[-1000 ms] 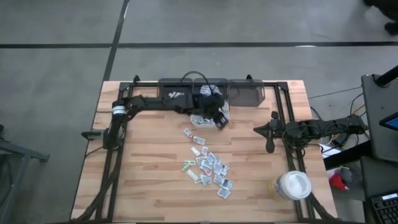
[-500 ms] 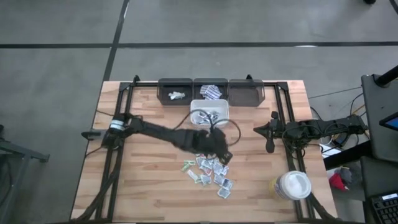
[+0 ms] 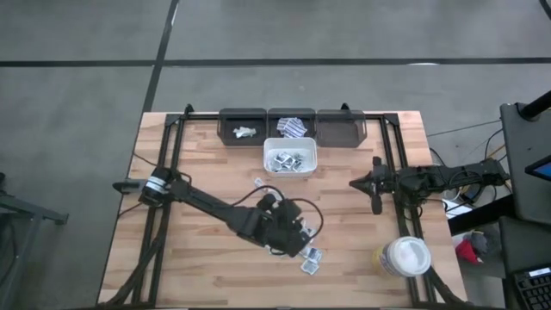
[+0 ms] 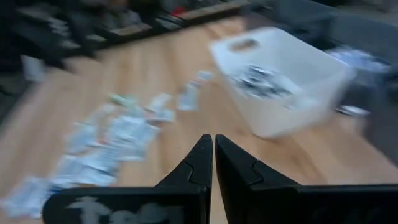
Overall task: Pick & Place First Aid Supplies
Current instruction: Put the blue alcohol pad into the white bin
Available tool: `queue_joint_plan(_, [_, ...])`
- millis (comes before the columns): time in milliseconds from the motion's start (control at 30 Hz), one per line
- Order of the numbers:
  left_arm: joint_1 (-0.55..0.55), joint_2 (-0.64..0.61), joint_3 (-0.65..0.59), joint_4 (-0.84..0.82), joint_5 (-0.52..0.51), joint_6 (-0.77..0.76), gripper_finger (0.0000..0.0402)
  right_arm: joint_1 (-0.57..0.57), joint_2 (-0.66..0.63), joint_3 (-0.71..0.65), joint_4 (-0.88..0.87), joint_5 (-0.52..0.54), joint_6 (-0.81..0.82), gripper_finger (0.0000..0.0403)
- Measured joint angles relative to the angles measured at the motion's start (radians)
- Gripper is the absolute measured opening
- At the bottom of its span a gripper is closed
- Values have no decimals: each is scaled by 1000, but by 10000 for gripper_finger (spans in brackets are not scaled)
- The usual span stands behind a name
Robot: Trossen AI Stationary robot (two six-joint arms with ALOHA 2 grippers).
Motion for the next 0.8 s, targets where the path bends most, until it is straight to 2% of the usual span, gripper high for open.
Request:
queue_joint_plan(200, [-1,-2,-41,-46,13,-9,136,1,68,0,230,-178,-20,18])
queue_joint_plan(300, [-3,-30,-93,-45,21,-6,127,2,132,10,270,-191,-19,18])
queue_joint_plan(433, [-12,-105,-200,-23,24,5,113,12,264,88,271,-192,-54,18])
queue_joint_plan(533, [-16,-202,-334,57,29,16,103,19,390,178,271,-193,-103,18])
queue_joint_plan(667, [-28,-372,-566,268,27,76,96,20,562,309,269,-193,-154,18])
queue_joint_plan(800, [-59,-546,-780,428,31,143,94,25,731,440,189,-191,-188,18])
